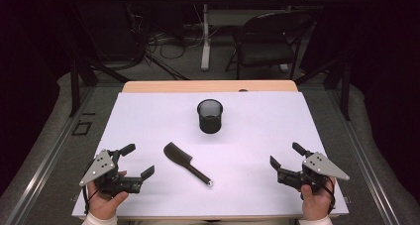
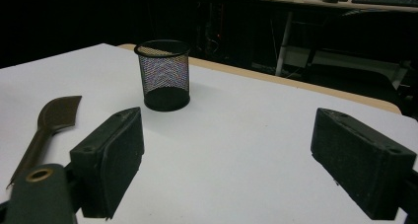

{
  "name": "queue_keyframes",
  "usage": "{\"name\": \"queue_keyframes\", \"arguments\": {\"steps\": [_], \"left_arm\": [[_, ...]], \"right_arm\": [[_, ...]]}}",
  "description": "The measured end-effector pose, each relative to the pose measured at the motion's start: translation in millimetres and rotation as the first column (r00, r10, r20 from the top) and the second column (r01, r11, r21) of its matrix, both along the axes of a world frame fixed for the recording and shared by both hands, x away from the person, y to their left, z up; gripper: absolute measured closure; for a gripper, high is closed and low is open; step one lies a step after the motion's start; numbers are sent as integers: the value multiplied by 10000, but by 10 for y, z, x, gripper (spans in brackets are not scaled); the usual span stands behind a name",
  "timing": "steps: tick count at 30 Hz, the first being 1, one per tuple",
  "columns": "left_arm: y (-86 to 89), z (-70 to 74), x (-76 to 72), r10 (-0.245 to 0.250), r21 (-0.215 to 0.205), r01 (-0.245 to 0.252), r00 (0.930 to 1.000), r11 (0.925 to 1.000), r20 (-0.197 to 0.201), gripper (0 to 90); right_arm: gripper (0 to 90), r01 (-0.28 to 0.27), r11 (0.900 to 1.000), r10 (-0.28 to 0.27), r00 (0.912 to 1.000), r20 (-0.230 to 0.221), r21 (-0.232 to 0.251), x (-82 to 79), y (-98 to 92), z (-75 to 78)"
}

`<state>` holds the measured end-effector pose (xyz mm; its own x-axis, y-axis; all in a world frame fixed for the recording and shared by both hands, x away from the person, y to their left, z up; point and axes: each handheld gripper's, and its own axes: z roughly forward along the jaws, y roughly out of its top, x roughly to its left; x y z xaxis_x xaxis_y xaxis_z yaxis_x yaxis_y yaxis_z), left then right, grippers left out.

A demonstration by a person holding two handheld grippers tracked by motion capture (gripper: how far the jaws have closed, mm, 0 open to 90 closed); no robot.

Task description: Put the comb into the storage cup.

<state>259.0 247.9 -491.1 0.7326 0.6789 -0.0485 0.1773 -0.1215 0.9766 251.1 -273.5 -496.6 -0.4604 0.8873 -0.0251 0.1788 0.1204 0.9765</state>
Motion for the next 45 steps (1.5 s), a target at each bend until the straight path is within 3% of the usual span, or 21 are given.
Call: {"name": "queue_keyframes", "arguments": {"steps": [7, 15, 21, 23, 32, 45], "left_arm": [[-28, -1, 21, -41, -23, 40, 9999, 10000, -120, 25], [-74, 16, 61, 52, 106, -46, 9986, 9999, -523, 32], [-98, 52, 78, 45, 176, -32, 9972, 9998, -752, 81], [-129, 99, 76, 135, 316, -115, 9979, 9994, -638, 162], [-241, 153, 126, 17, 615, 43, 9953, 9981, -966, 198], [-455, 322, 188, -35, 902, 152, 9916, 9958, -1291, 365]], "right_arm": [[129, 100, 9999, -100, 9999, -17, 22, -3, -21, -6], [129, 197, 9998, -197, 9998, -67, 86, 34, -34, -11], [129, 106, 9999, -105, 9998, -167, 90, 59, -24, -24], [130, 127, 9999, -126, 9998, -123, 80, 61, -18, -28], [130, 22, 10000, -22, 9999, -123, 36, 59, 3, -26], [133, -168, 9999, 167, 9997, -169, -30, 102, 53, -37]]}}
